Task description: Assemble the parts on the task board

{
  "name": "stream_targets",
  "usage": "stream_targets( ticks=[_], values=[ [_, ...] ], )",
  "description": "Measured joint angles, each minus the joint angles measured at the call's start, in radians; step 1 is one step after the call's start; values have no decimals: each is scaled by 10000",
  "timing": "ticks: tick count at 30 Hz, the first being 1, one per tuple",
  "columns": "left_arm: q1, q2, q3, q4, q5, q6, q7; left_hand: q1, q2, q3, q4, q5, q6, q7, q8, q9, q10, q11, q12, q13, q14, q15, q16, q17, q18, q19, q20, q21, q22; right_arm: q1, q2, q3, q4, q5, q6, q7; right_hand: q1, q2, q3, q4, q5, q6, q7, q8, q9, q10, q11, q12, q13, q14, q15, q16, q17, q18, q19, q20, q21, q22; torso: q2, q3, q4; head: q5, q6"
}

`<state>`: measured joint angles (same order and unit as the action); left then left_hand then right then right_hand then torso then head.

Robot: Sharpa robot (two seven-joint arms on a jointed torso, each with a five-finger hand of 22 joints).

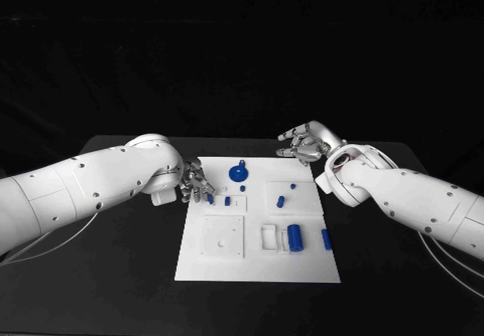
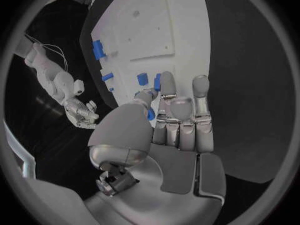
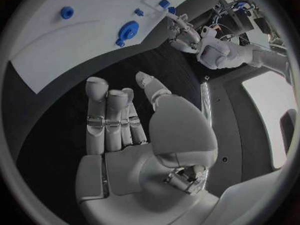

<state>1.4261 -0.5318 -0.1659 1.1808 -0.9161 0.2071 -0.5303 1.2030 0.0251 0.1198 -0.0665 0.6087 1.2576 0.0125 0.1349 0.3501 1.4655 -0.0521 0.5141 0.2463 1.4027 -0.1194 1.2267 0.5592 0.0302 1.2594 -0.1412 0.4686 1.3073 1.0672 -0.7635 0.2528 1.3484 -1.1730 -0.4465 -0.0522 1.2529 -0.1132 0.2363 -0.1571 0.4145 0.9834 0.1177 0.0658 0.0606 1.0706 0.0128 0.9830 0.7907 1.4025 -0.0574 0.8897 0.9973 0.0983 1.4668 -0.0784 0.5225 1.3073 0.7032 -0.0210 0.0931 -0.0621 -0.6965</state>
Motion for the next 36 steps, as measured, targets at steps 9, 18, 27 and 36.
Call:
stream_targets(
  ticks=[9,18,27,36],
  values=[
    [3,-478,-4,865,-111,-1081,127,22,-73,0,0,59,78,-7,0,-15,35,-35,118,-34,52,-18,0,23,0,0,0,53,0,0,-23,0,-12,26,0,5,0,0,0,0,0,0,0,0,0,0,0,0,0,0,0,0,0,0,0,0,0,0,10,-12,-18,29,-9],
    [1,-937,-118,1750,-710,-2773,521,49,-208,0,0,117,239,-61,-55,-89,107,-104,263,-109,126,-56,0,41,1,1,0,132,5,-5,-63,0,-5,49,0,7,0,0,0,0,0,0,0,0,0,0,0,0,0,0,0,0,0,0,0,0,0,0,13,-10,-13,57,-13],
    [-30,-1368,-620,2374,-1506,-4578,964,91,-331,42,42,214,331,-44,-74,-120,126,-120,319,-153,163,-58,122,147,2,1,1,209,7,-8,-115,0,26,60,0,7,0,0,0,-1,0,0,0,0,0,0,0,0,-4,0,0,0,0,0,0,0,0,0,2,4,-12,168,13],
    [-260,-1732,-743,2878,-2302,-5957,1313,93,-461,132,132,331,427,-63,-122,-149,127,-119,379,-189,165,-55,163,178,1,1,1,256,5,-15,-187,0,67,73,-1,7,1,0,0,-1,0,0,0,0,0,0,0,0,-9,0,0,0,0,1,0,0,0,0,14,12,-19,225,15]
  ],
)
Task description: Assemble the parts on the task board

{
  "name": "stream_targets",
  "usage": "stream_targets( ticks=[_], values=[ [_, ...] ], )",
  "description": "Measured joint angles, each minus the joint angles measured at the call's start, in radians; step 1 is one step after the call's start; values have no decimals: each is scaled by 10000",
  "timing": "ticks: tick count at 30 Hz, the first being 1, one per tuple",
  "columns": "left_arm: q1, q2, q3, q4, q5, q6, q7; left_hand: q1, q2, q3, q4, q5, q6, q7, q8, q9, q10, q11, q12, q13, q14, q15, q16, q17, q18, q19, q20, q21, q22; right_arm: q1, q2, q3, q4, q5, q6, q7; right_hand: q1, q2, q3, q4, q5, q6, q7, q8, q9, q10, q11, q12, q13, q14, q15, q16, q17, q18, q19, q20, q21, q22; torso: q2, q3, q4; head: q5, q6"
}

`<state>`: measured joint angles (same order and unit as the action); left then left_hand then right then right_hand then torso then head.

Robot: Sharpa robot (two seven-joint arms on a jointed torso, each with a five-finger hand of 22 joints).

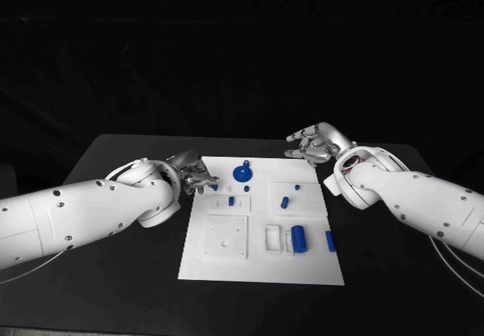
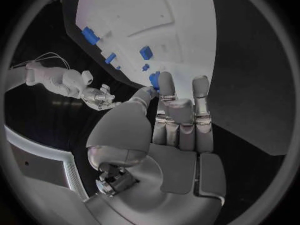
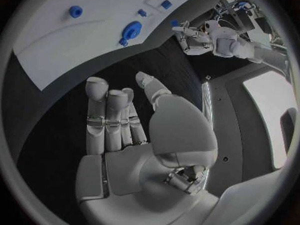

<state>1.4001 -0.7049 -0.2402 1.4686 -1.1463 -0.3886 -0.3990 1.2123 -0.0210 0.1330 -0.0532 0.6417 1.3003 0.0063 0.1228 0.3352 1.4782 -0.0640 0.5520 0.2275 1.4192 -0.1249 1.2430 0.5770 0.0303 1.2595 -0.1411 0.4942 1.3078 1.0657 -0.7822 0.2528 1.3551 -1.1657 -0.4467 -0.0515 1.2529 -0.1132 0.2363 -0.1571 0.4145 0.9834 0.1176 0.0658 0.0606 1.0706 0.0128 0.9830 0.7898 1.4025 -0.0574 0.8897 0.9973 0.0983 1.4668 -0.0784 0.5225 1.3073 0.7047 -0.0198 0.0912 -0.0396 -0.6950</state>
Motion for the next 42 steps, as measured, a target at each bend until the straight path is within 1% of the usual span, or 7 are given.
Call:
stream_targets(
  ticks=[3,8,13,15,21,32,42],
  values=[
    [-98,-52,-6,89,-200,-385,95,17,-49,6,6,38,22,6,0,-12,0,0,0,-4,4,5,0,0,0,0,0,29,0,-1,-15,0,10,4,0,0,0,0,0,0,0,0,0,0,0,0,0,0,0,0,0,0,0,0,0,0,0,0,-1,-1,5,11,-21],
    [-318,-111,-12,223,-527,-934,245,48,-93,34,34,79,32,-3,0,-22,35,35,0,-14,15,17,37,23,0,0,0,29,-1,-9,-30,0,31,8,-1,0,0,0,0,0,0,0,0,0,0,0,0,0,0,0,0,0,0,-1,0,0,0,0,-6,-6,2,16,-46],
    [-562,-138,-16,319,-891,-1326,364,49,-92,34,34,154,41,-12,-36,-25,35,36,0,-25,15,19,38,35,-1,0,0,70,-1,-21,-52,0,50,11,-1,0,0,0,0,0,0,0,0,0,0,0,0,0,0,0,0,0,0,-1,0,0,0,0,-6,-11,-4,20,-59],
    [-664,-150,-17,343,-1031,-1465,406,53,-96,61,61,201,76,22,-37,-25,35,36,0,-25,15,19,38,45,-1,0,0,70,-1,-27,-60,0,56,12,-1,0,0,0,0,0,0,0,0,0,0,0,0,0,1,0,0,0,0,0,0,0,0,0,-2,-11,-5,22,-64],
    [-866,-168,-20,378,-1294,-1725,459,90,-132,61,61,210,88,11,-37,-29,35,36,0,-36,-9,-2,38,45,-1,0,0,70,-2,-35,-73,0,64,14,-1,0,0,0,0,0,0,0,0,0,0,0,0,0,1,0,0,0,0,0,0,0,0,0,2,-11,-6,30,-107],
    [-1022,-155,-20,362,-1607,-1845,468,102,-144,88,88,250,91,8,-37,-34,34,36,0,-35,-27,-15,38,44,-2,1,0,70,-3,-50,-80,0,67,18,-2,0,0,0,0,-1,0,0,0,0,0,0,0,0,-8,0,0,0,0,0,0,0,0,0,6,-9,-11,45,-123],
    [-1098,-87,-18,213,-1846,-1772,410,99,-144,88,88,250,91,7,-55,-36,34,36,0,-40,-29,-11,38,35,-2,1,1,111,-3,-68,-80,0,64,21,-1,2,1,0,0,0,0,0,0,0,0,0,0,0,-7,0,0,0,0,-1,0,0,0,0,10,-10,-17,53,-126]
  ],
)
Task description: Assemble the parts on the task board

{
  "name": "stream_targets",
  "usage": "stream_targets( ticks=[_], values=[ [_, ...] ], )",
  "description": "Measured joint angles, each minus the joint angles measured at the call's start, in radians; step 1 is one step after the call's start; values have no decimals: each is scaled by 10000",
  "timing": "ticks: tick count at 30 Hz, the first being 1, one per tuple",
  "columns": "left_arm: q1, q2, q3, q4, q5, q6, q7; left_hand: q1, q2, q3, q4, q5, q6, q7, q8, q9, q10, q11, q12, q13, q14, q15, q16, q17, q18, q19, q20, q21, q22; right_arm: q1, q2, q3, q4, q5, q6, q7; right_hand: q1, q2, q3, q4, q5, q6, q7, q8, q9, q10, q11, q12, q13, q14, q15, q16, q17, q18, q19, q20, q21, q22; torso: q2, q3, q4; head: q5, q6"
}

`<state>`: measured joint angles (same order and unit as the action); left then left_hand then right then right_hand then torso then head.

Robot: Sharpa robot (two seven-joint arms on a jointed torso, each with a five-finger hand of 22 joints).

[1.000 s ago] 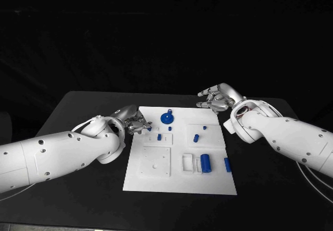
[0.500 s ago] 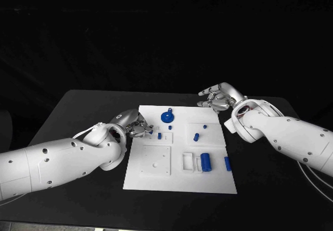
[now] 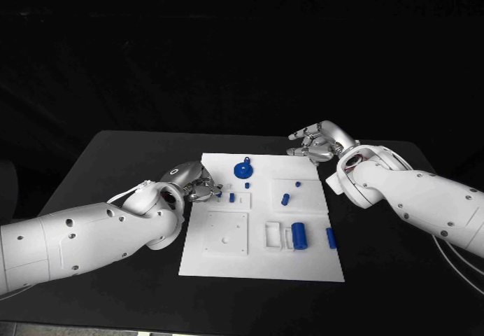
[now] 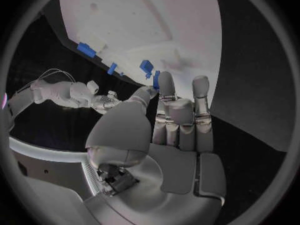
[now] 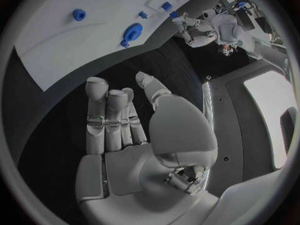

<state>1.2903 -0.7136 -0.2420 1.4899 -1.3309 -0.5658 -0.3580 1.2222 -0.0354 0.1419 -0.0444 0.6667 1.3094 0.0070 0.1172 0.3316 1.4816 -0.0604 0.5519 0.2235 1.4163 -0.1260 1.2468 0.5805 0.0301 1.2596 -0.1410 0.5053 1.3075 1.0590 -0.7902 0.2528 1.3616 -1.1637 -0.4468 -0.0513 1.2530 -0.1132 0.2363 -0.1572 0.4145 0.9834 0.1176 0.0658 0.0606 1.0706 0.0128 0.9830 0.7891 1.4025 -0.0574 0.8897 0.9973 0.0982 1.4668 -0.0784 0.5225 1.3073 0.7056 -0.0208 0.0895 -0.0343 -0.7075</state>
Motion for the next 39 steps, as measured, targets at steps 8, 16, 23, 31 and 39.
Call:
stream_targets(
  ticks=[8,16,23,31,39],
  values=[
    [-14,60,0,-101,-156,208,-110,-6,4,16,15,-3,0,0,-21,0,0,0,0,-14,-13,15,0,-26,-1,0,0,35,0,-5,7,0,-2,2,0,1,0,0,0,0,0,0,0,0,0,0,0,0,0,0,0,0,0,1,0,0,0,0,0,-1,-4,1,-16],
    [-34,142,1,-191,-245,429,-183,-16,10,28,28,-20,0,0,-20,-11,0,1,0,-13,-17,24,0,-39,0,0,0,35,-1,-7,6,0,-1,2,1,1,0,0,0,0,0,0,0,0,0,0,0,0,0,0,0,0,0,0,0,0,0,0,0,-3,-2,-38,-35],
    [-79,182,6,-259,-386,598,-224,-34,-9,28,28,-20,2,-2,-20,-15,0,1,0,-13,22,12,0,-55,0,0,0,35,-1,-8,2,0,8,2,1,1,0,0,0,0,0,0,0,0,0,0,0,0,1,0,0,0,0,0,0,0,0,0,-1,-3,0,-59,-49],
    [-83,212,23,-289,-623,672,-247,-40,-43,29,29,-20,36,-36,-20,-15,0,1,0,-12,24,13,0,-55,0,0,0,34,-2,-10,0,0,11,3,2,1,0,0,0,0,0,1,0,0,0,0,0,0,1,0,0,0,0,1,0,0,0,0,-1,-3,0,-81,-74],
    [-83,211,33,-274,-830,765,-282,-22,-54,29,29,-21,37,-37,-19,-23,0,1,0,-16,26,15,0,-84,158,-36,36,34,-2,-12,-2,0,11,4,2,1,0,0,0,0,0,0,0,0,0,0,0,0,1,0,0,0,0,0,0,0,0,0,-1,-3,4,-75,-85]
  ],
)
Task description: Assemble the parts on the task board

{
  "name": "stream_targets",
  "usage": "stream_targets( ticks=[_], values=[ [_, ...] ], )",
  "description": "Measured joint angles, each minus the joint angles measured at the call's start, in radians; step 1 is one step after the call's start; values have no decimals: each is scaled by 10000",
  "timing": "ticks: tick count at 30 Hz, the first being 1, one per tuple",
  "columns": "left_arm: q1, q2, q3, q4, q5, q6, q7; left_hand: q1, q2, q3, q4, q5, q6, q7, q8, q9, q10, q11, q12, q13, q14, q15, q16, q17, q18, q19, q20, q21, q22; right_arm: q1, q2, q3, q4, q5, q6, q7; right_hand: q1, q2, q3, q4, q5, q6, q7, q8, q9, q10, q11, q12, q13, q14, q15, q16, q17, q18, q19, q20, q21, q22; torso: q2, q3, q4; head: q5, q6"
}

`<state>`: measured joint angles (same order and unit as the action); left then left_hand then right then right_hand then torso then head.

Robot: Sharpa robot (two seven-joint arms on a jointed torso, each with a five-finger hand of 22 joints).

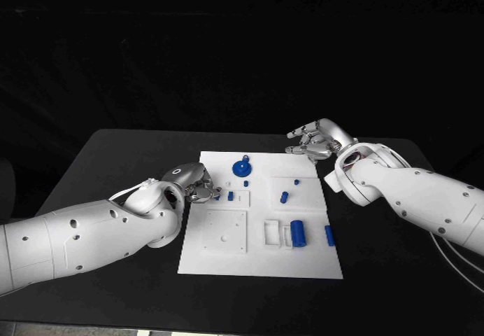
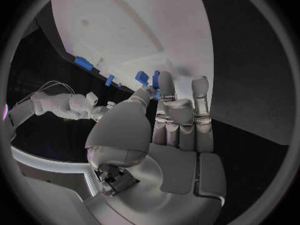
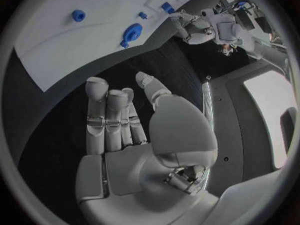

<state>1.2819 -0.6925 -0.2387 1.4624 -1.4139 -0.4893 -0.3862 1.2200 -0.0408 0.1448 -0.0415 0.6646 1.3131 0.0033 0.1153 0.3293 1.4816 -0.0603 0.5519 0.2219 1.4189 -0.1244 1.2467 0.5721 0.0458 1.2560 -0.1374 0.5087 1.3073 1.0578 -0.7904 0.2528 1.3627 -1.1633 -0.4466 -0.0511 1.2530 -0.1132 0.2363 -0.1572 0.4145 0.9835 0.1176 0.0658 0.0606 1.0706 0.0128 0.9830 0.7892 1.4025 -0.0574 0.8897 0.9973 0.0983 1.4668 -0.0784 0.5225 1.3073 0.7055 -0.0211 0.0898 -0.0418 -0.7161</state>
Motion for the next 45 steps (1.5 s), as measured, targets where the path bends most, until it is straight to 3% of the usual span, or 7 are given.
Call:
stream_targets(
  ticks=[12,17,29,39,42,45],
  values=[
    [6,-42,25,98,-177,161,-124,49,-17,13,13,157,73,72,-60,-41,0,0,90,-5,13,16,0,-54,-1,0,0,0,7,-14,-1,0,-5,2,0,2,0,0,0,0,0,0,0,0,0,0,0,0,0,0,0,0,0,0,0,0,0,0,-1,1,-1,-10,-23],
    [7,-52,30,122,-275,217,-159,0,-72,14,14,197,196,194,-432,229,0,0,164,2,14,18,71,-53,-2,0,0,0,7,-23,-3,0,-5,2,0,3,0,0,0,0,0,0,0,0,0,0,0,0,0,0,0,0,0,-1,0,0,0,0,-3,1,1,-14,-23],
    [13,-77,41,175,-403,292,-207,-74,-143,27,27,210,304,126,-465,537,0,0,319,50,12,21,195,24,-1,0,0,0,5,-44,-3,0,-7,3,1,6,0,0,0,0,0,1,0,0,0,0,0,0,0,0,0,0,0,0,0,0,0,0,-3,-2,2,-25,-37],
    [17,-90,48,206,-435,317,-224,-119,-180,36,30,-385,338,92,-469,690,0,0,389,108,-1,36,265,82,0,36,35,0,4,-51,0,0,-8,3,1,7,0,0,0,0,0,0,0,0,0,0,0,0,1,0,0,0,0,-1,0,0,0,0,-3,-1,-4,-16,-35],
    [19,-89,50,203,-435,326,-228,-127,-172,79,2,-907,340,90,-491,747,0,0,473,157,20,15,343,133,2,72,71,-76,4,-53,0,0,-8,3,1,7,0,0,0,0,0,1,-1,0,0,0,0,0,0,0,0,0,0,0,0,0,0,0,-3,1,-4,-12,-27],
    [20,-83,52,192,-432,337,-229,-127,-172,139,-1,-1114,345,85,-495,782,0,0,522,192,37,2,343,152,3,73,71,-134,4,-53,1,0,-8,3,1,8,0,0,0,0,0,1,-1,0,0,0,0,0,0,0,0,0,0,-1,0,0,0,0,-2,1,-4,-21,-26]
  ],
)
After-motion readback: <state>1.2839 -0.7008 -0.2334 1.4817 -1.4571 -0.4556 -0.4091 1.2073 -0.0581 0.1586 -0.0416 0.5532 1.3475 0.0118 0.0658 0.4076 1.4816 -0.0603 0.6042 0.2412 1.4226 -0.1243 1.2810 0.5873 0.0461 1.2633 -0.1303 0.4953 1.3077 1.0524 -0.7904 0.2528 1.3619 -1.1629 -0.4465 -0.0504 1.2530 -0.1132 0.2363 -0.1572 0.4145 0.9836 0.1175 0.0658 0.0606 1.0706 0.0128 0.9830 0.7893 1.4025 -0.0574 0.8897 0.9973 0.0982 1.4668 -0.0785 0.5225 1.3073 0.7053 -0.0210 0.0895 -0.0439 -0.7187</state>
